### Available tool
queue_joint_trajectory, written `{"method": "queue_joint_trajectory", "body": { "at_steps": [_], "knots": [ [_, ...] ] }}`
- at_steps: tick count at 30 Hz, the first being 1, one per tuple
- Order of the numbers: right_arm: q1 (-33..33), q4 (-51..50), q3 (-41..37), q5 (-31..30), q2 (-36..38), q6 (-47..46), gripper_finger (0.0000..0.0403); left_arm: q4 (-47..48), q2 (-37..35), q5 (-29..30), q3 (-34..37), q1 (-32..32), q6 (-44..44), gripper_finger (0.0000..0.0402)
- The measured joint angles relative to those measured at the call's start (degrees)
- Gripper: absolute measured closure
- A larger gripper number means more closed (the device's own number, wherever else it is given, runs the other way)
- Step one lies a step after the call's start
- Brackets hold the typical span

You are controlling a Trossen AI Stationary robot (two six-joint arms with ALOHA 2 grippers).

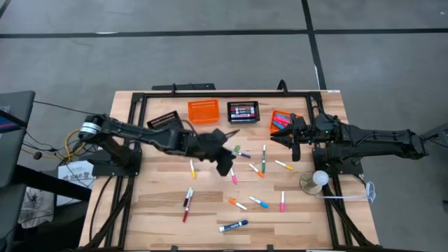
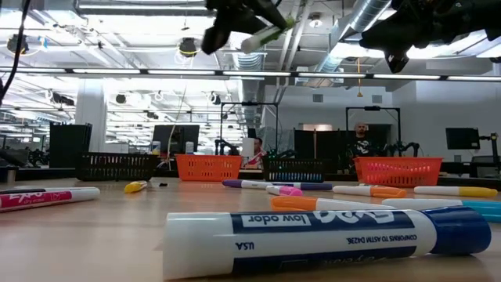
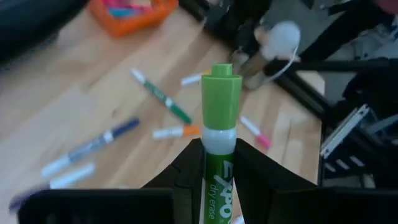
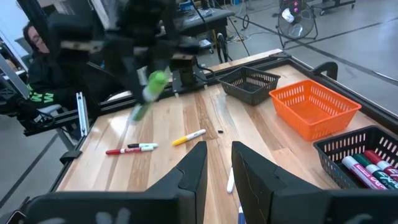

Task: Pick & Place Markers
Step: Put the white light green marker into the middle black bin

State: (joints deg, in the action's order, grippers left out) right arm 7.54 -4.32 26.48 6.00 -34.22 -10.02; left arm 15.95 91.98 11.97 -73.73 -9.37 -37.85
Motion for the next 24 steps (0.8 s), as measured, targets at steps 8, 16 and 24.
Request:
{"method": "queue_joint_trajectory", "body": {
  "at_steps": [8,16,24],
  "knots": [
    [0.0,0.0,0.0,0.0,0.0,0.0,0.0339,-7.3,0.1,-7.1,0.0,8.3,7.5,0.0335],
    [0.0,0.0,0.0,0.0,0.0,0.0,0.0339,-14.7,0.4,-12.4,-0.1,14.2,12.4,0.0335],
    [0.4,6.0,0.0,-0.1,-3.0,-1.8,0.0339,-19.8,0.4,-12.5,-0.1,18.3,12.6,0.0335]
  ]
}}
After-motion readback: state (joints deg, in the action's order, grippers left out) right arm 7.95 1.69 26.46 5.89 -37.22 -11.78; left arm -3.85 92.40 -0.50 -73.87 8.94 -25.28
